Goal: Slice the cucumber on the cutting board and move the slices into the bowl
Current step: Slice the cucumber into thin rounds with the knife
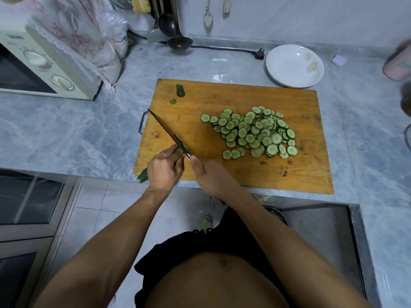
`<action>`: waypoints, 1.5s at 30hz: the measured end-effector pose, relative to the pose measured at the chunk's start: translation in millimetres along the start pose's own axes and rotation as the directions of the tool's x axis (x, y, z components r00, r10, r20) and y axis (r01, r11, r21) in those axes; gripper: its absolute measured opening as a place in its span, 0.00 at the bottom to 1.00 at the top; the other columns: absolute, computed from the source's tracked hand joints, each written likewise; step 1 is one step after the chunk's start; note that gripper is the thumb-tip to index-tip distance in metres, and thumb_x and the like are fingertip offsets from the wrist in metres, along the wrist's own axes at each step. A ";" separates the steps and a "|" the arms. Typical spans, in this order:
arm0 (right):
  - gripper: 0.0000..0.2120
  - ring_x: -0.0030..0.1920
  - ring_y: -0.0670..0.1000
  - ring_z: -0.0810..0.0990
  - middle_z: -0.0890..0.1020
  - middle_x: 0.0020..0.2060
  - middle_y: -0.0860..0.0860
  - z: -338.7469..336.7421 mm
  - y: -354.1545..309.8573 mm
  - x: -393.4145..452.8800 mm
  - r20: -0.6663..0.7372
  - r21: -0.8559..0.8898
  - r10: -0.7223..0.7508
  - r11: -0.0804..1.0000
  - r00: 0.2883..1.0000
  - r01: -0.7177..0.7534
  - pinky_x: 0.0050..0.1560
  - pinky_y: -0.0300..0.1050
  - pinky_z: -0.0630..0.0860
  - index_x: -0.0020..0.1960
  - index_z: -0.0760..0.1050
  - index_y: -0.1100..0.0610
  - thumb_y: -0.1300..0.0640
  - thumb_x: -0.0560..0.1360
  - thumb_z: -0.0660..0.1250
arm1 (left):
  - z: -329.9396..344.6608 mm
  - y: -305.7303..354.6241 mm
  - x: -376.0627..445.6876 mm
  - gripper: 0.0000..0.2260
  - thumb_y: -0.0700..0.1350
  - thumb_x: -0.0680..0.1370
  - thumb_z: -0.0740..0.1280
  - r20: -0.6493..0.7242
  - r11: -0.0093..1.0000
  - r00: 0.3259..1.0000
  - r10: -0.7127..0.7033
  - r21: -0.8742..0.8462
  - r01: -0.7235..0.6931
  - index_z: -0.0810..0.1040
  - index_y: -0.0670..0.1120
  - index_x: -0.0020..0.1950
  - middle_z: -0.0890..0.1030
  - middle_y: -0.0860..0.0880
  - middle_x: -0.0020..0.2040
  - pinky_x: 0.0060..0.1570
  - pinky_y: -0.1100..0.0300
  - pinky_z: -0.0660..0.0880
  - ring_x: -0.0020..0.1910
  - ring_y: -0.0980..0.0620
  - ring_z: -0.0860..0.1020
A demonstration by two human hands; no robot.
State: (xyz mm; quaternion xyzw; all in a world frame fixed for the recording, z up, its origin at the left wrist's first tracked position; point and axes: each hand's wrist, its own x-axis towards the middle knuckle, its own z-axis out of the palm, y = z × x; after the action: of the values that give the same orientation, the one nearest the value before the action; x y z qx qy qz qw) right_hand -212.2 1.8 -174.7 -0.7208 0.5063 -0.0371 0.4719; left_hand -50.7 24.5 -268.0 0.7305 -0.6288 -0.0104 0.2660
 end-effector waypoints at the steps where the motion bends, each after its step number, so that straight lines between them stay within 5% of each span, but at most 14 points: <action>1: 0.29 0.37 0.53 0.74 0.73 0.29 0.52 2.9 0.4 2.8 -0.001 -0.005 -0.007 1.000 1.000 0.007 0.38 0.43 0.62 0.30 0.66 0.56 0.44 0.85 0.45 | -0.3 -0.4 0.3 0.15 0.48 0.76 0.60 0.004 1.000 1.000 0.004 0.002 -0.004 0.86 0.47 0.51 0.84 0.47 0.56 0.36 0.58 0.76 0.45 0.43 0.83; 6: 0.31 0.39 0.54 0.76 0.77 0.35 0.56 8.1 2.5 8.7 -0.004 -0.002 -0.005 1.000 1.000 0.005 0.40 0.43 0.63 0.38 0.74 0.61 0.43 0.85 0.44 | -0.2 -2.4 -0.9 0.14 0.47 0.75 0.61 0.008 0.999 1.000 0.004 -0.033 -0.004 0.86 0.46 0.50 0.84 0.45 0.56 0.37 0.56 0.78 0.46 0.43 0.83; 9: 0.31 0.37 0.53 0.74 0.74 0.31 0.53 0.4 5.2 8.8 -0.004 0.027 0.029 0.999 1.000 -0.029 0.41 0.44 0.65 0.32 0.69 0.57 0.41 0.84 0.45 | -2.4 1.1 -2.2 0.11 0.46 0.76 0.65 -0.037 0.997 0.999 0.006 -0.081 -0.009 0.86 0.46 0.50 0.84 0.45 0.55 0.41 0.57 0.79 0.47 0.45 0.84; 14: 0.35 0.25 0.54 0.73 0.74 0.27 0.57 -13.3 14.3 8.0 0.006 0.198 0.117 0.973 0.993 -0.116 0.25 0.43 0.70 0.35 0.72 0.60 0.32 0.80 0.46 | -3.6 4.1 -2.1 0.07 0.44 0.74 0.71 -0.037 0.993 0.998 -0.045 -0.109 0.041 0.86 0.47 0.51 0.84 0.47 0.54 0.43 0.59 0.79 0.47 0.47 0.84; 19: 0.34 0.19 0.48 0.68 0.70 0.23 0.54 -18.2 20.4 -5.7 0.012 0.169 0.067 0.983 0.998 -0.069 0.24 0.40 0.68 0.31 0.66 0.58 0.32 0.80 0.45 | -6.1 7.4 -1.8 0.08 0.42 0.73 0.71 -0.041 0.993 0.997 -0.059 -0.106 0.055 0.86 0.47 0.51 0.85 0.48 0.54 0.40 0.58 0.78 0.45 0.45 0.84; 25: 0.32 0.31 0.55 0.74 0.73 0.28 0.56 -16.0 10.8 -23.6 0.009 0.045 0.020 0.999 1.000 -0.020 0.36 0.50 0.73 0.30 0.66 0.58 0.37 0.82 0.46 | -8.8 6.5 -0.7 0.08 0.43 0.74 0.69 -0.027 0.996 0.999 -0.026 -0.086 0.023 0.86 0.47 0.50 0.84 0.49 0.54 0.37 0.58 0.77 0.44 0.45 0.83; 40: 0.32 0.29 0.52 0.75 0.74 0.27 0.53 -7.7 1.5 -14.7 0.004 0.062 0.088 0.994 0.996 -0.088 0.28 0.42 0.66 0.30 0.67 0.57 0.36 0.82 0.46 | 0.1 -0.1 -1.6 0.11 0.44 0.74 0.67 -0.001 0.999 1.000 -0.024 -0.041 0.024 0.86 0.48 0.52 0.84 0.48 0.56 0.39 0.57 0.78 0.48 0.45 0.83; 45: 0.30 0.32 0.49 0.73 0.74 0.29 0.52 -0.4 -0.5 -3.2 -0.010 0.080 0.046 0.996 0.999 -0.045 0.35 0.45 0.65 0.31 0.67 0.56 0.41 0.84 0.47 | -0.4 -0.5 -1.8 0.10 0.40 0.72 0.68 0.006 0.999 1.000 0.008 -0.046 -0.008 0.86 0.45 0.50 0.84 0.45 0.56 0.39 0.55 0.79 0.47 0.43 0.83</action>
State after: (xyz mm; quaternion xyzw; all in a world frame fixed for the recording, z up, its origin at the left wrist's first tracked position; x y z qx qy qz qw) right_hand -213.6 4.0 -172.8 -0.6894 0.5235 -0.0508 0.4981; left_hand -50.5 26.4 -268.4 0.7217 -0.6321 -0.0262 0.2810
